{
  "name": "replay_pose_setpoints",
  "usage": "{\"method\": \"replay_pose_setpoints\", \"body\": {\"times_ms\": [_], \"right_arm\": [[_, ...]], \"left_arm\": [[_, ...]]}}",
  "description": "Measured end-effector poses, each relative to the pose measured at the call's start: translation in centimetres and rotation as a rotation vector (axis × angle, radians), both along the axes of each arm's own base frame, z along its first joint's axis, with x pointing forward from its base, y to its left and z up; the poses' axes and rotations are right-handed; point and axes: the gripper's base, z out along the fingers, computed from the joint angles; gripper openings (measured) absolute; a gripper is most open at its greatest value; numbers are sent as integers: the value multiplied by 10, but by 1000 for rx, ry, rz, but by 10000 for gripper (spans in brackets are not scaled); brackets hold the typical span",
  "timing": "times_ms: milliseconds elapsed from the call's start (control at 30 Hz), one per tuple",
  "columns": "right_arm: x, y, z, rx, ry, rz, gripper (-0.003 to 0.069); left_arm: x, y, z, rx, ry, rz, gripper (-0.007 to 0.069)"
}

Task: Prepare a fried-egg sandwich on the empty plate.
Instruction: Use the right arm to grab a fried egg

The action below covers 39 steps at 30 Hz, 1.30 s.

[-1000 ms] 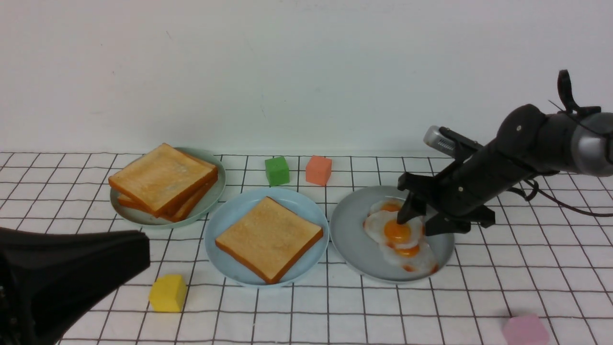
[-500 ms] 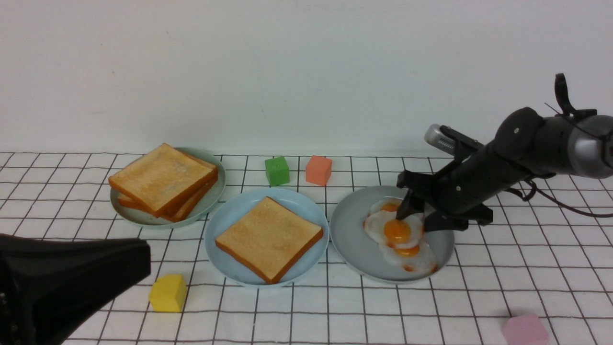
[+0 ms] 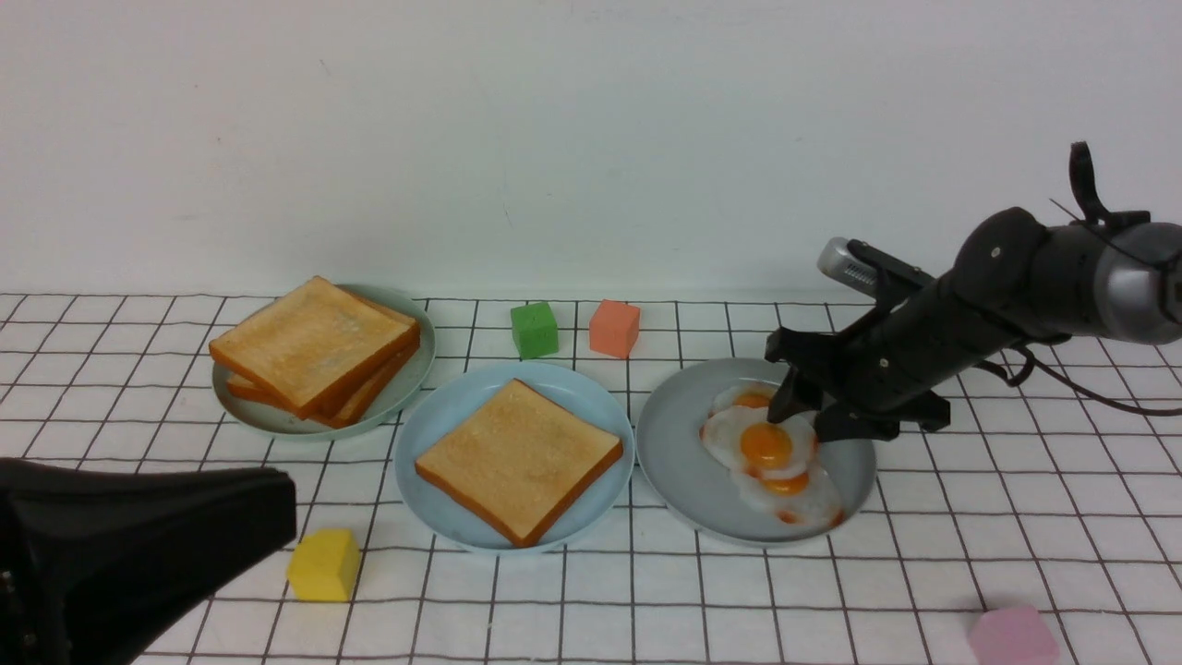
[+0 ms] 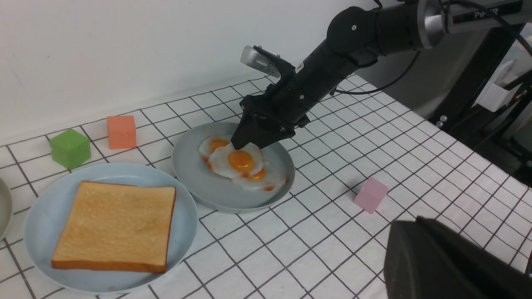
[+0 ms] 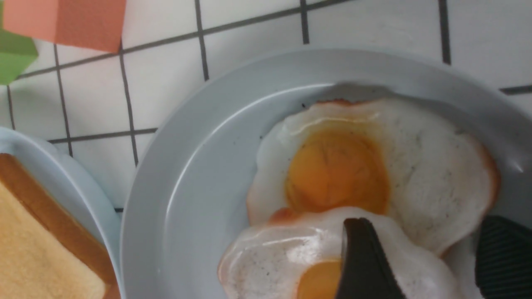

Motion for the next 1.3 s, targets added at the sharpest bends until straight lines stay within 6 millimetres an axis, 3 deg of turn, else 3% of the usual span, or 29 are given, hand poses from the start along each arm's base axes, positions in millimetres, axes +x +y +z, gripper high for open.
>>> {"method": "replay_pose_setpoints", "body": {"times_ms": [567,967,1200,1300], "right_arm": [[-1,2,-3,30,28,-8,366],[-2,4,2,44,27,9,128],[-4,4,13,52,12,20,101],[-8,5,28,66,-6,35,77]], "left_arm": [[-1,-1,-1,-6,18,-8,-13],[-1,-1,-1,-5,19,-9,-11],[-1,-1,-1,-5,19,-9,-6],[-1,-1,-1,-5,19,-9,-6]]}}
